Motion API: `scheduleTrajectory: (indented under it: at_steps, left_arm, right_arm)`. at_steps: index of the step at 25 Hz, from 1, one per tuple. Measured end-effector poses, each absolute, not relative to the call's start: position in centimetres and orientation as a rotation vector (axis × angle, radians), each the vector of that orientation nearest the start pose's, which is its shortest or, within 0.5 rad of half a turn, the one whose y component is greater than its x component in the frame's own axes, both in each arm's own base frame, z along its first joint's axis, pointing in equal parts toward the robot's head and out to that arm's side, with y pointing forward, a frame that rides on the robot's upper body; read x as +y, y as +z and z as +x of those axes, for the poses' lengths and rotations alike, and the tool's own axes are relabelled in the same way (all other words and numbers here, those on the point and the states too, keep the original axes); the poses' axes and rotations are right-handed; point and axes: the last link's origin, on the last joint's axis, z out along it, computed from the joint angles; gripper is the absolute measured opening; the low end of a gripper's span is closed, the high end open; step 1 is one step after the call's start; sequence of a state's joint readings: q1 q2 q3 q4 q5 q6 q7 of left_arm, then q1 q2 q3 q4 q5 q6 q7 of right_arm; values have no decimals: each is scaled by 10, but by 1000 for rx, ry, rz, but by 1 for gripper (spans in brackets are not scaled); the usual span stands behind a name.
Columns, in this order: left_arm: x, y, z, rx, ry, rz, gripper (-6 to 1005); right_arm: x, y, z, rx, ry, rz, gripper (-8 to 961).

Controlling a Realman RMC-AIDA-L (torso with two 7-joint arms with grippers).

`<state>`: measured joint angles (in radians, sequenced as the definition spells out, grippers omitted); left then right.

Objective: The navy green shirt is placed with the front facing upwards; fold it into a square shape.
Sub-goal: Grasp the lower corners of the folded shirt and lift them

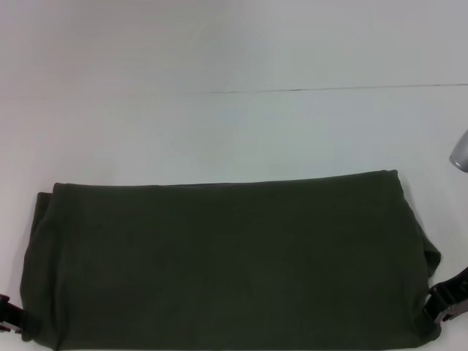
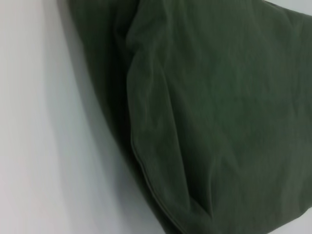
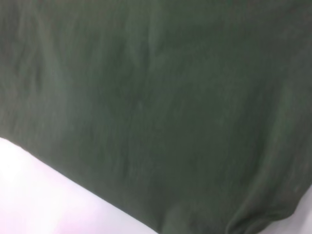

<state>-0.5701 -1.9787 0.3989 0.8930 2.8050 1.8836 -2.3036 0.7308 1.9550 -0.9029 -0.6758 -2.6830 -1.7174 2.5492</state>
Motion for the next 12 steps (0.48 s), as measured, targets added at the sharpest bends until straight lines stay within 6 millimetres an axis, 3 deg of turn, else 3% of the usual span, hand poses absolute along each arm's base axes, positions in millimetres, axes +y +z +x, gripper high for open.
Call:
scheduleTrajectory:
  at_steps: [4, 12]
  left_arm:
    - [288, 82, -331, -1978, 88, -2283, 45]
    - [294, 90, -337, -2024, 126, -2158, 50]
  right_arm:
    - [332, 26, 285, 1889, -556, -2391, 15]
    - [332, 35, 279, 1866, -587, -2411, 202]
